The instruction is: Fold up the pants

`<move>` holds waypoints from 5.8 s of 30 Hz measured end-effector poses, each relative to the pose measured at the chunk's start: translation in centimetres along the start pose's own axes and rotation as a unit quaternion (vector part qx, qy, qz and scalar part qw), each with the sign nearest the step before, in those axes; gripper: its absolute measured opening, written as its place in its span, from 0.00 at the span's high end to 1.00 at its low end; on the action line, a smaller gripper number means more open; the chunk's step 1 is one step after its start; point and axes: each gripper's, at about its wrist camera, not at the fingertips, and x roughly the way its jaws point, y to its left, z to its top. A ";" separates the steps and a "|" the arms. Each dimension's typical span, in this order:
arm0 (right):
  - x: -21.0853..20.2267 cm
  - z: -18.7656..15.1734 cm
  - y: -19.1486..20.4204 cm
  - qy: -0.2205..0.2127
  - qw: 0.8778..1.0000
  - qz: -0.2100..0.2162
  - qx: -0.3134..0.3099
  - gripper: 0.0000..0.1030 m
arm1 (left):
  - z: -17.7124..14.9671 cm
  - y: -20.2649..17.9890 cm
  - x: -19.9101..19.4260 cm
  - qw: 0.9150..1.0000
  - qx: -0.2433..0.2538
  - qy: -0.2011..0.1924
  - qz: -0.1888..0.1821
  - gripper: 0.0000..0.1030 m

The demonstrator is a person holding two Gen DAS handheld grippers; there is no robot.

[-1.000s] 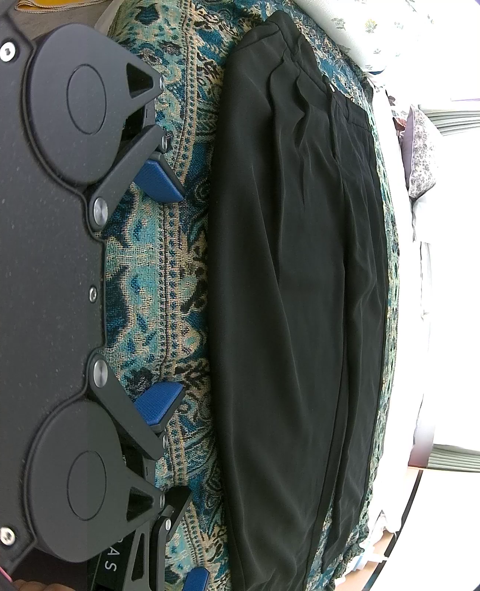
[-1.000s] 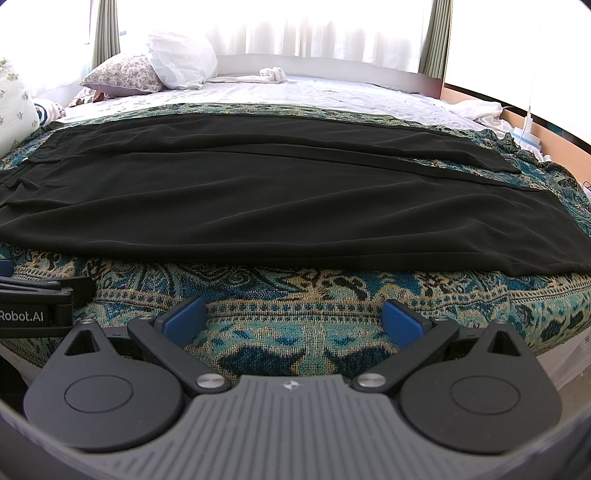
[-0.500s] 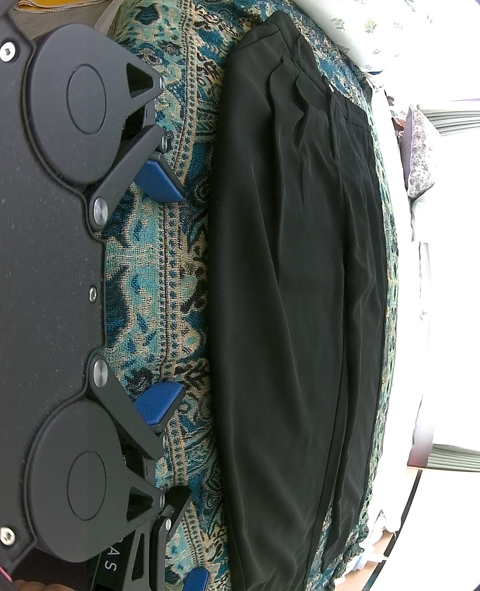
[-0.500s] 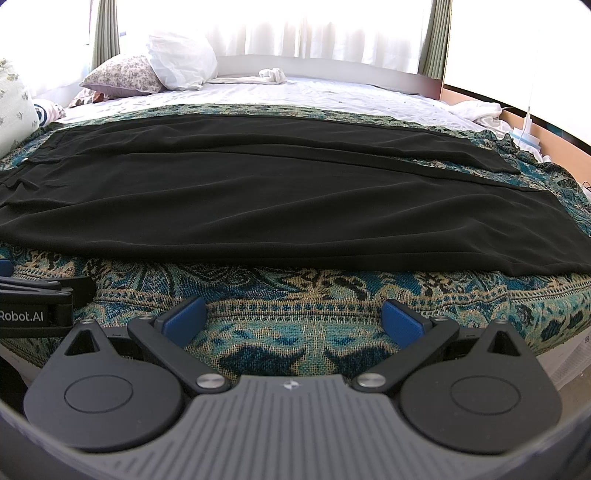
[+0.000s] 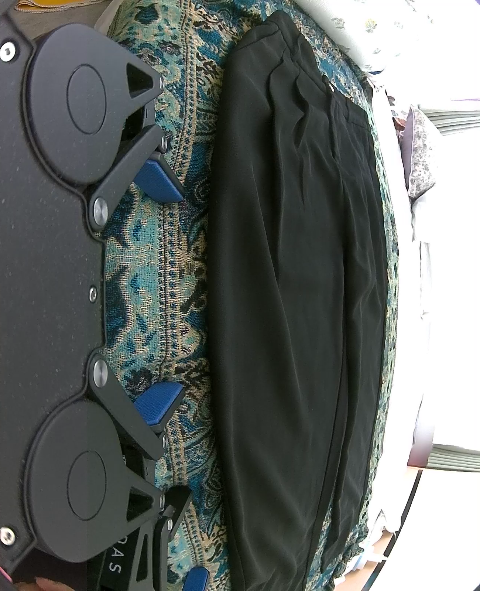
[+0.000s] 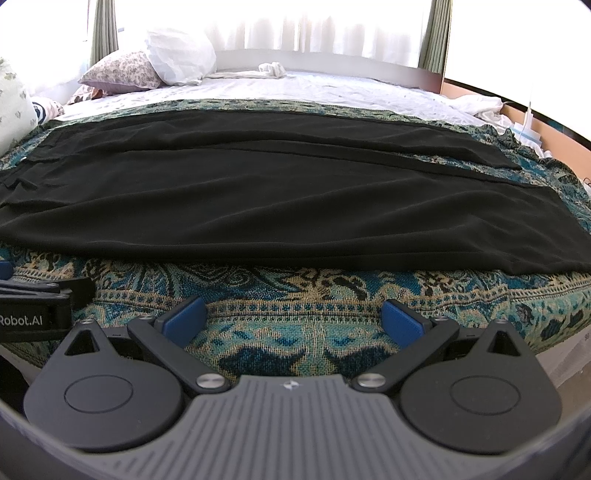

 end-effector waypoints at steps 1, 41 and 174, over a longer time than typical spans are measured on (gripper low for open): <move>0.1 0.0 0.0 0.001 1.000 0.000 0.000 0.00 | -0.2 0.0 0.0 1.000 -0.001 -0.003 0.002 0.00; 26.3 29.0 -16.5 0.002 0.935 -0.176 0.307 0.00 | 30.9 19.3 27.2 0.927 -0.353 0.047 0.119 0.00; 2.2 3.0 -35.2 -0.082 0.862 -0.271 0.420 0.44 | 2.2 13.7 0.2 0.980 -0.119 -0.048 0.154 0.63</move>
